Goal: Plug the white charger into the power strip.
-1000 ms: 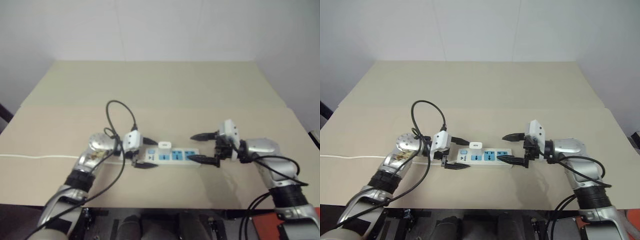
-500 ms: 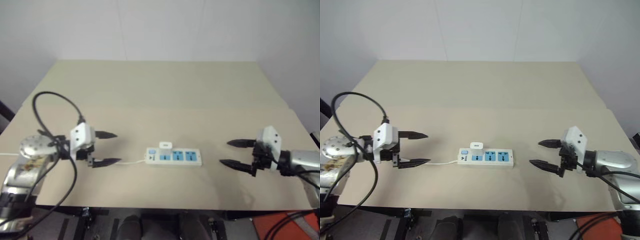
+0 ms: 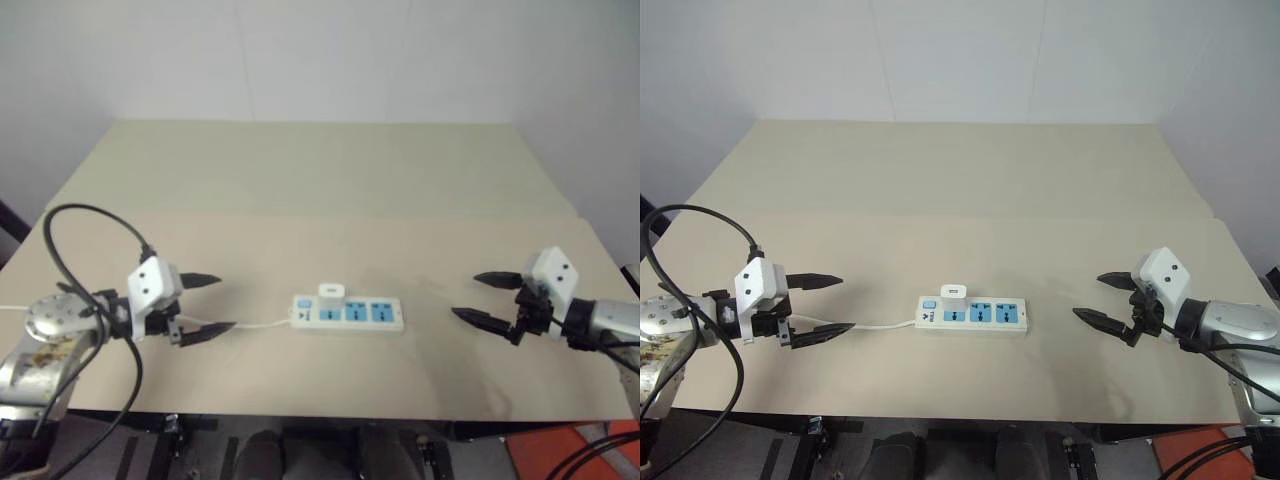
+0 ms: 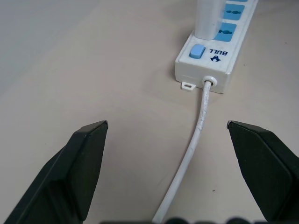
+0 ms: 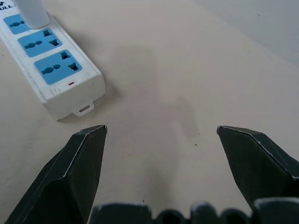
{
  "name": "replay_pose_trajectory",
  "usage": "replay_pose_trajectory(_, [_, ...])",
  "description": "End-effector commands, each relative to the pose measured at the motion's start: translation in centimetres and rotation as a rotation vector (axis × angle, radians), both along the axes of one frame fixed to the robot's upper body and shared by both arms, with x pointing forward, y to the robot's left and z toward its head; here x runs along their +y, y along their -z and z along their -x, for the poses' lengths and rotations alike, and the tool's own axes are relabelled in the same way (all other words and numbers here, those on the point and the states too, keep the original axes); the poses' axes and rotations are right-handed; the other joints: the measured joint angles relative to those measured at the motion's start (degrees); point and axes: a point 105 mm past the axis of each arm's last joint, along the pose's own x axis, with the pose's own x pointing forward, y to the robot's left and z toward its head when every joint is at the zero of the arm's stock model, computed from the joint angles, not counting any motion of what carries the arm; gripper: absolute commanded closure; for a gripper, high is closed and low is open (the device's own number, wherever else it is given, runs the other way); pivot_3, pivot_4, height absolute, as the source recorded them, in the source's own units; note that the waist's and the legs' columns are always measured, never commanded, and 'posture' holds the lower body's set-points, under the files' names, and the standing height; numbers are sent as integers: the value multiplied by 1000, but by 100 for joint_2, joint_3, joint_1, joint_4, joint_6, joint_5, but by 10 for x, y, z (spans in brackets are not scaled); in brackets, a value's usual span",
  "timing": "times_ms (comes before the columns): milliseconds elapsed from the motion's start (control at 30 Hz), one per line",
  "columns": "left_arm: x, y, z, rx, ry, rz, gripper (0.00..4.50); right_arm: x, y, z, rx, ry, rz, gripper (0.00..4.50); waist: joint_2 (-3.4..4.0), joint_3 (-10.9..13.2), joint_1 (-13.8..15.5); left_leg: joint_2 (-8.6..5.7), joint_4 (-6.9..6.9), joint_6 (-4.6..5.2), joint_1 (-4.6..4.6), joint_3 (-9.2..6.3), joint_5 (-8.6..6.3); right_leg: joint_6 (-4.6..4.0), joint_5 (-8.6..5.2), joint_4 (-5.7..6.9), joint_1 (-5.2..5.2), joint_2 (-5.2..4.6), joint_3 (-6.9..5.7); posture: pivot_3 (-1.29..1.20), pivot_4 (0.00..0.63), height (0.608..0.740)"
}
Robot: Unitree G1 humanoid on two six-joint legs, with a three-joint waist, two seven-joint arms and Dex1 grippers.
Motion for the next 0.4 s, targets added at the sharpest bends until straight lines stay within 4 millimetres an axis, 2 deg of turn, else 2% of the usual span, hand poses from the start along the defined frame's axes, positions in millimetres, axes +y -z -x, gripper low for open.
replay_pose_trajectory(33, [-7,-8,0,-33,20,13,26,-1,-11,0,-43,3,27,0,0,0,0,0,0,0,0,0,0,0,0,0,0,0,0,0,150,740])
replay_pose_trajectory(400, [-13,-8,-3,-42,32,30,26,1,-14,0,-55,-4,35,0,0,0,-1,0,0,0,0,0,0,-8,5,0,0,0,0,0,150,740])
